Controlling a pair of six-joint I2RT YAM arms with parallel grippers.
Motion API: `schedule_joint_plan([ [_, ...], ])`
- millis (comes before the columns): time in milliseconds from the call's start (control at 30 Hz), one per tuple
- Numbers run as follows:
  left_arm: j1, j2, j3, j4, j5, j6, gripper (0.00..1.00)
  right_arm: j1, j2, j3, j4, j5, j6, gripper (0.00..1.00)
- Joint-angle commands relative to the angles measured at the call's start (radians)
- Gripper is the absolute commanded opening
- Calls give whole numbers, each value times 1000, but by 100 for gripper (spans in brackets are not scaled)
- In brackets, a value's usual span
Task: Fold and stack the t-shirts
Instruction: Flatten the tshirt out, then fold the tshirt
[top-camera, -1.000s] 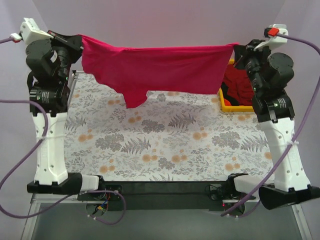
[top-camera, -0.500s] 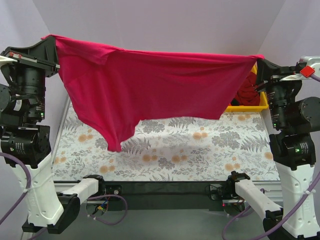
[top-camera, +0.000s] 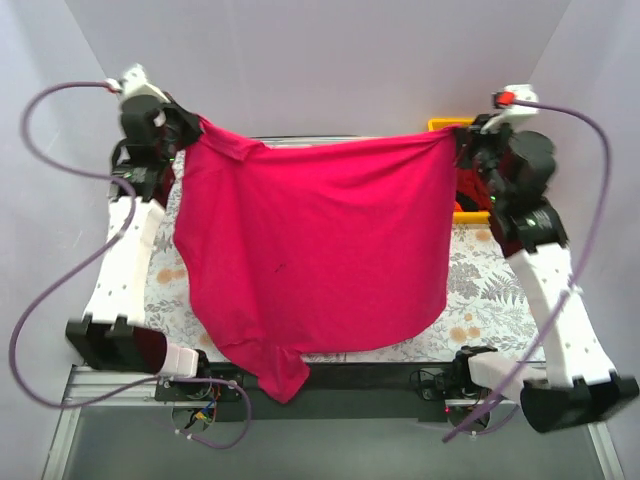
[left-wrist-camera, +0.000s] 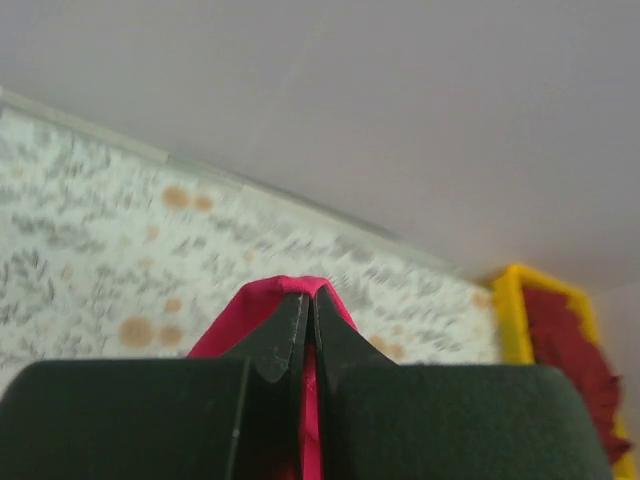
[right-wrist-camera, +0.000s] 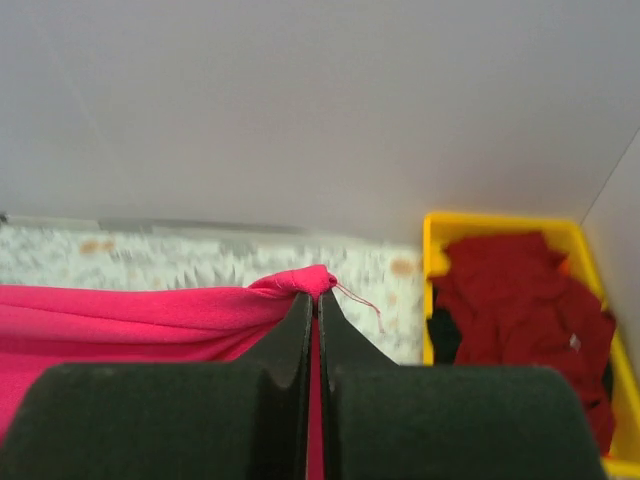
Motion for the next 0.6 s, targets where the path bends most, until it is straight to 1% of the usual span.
schedule_joint_plan([
  [0,6,111,-124,35,-5,44,0,-7,146,-76,-21,-4,53,1],
  [33,6,137,-175,52,-8,50,0,-8,176,-112,2,-1,60,1],
  [67,6,206,-196,69,-8,53,0,-10,206,-129,19,6,60,1],
  [133,6,278,-216,110,-19,53,0,-11,300,-175,88,14,64,1],
  [200,6,381,-210,138,-21,49,0,-19,403,-182,122,10,64,1],
  [233,6,474,-183,155,-19,39,0,-30,503,-165,148,5,60,1],
  [267,6,475,-183,155,-19,39,0,-30,504,-165,147,5,60,1],
  [333,6,527,-152,165,-19,32,0,-42,570,-134,183,-1,57,1],
  [367,6,577,-137,167,-8,29,0,-45,626,-125,196,-6,52,1],
  [467,6,645,-97,170,21,19,0,-60,722,-79,206,-21,49,1],
  [567,6,670,-75,187,35,19,0,-74,774,-51,220,-32,46,1],
])
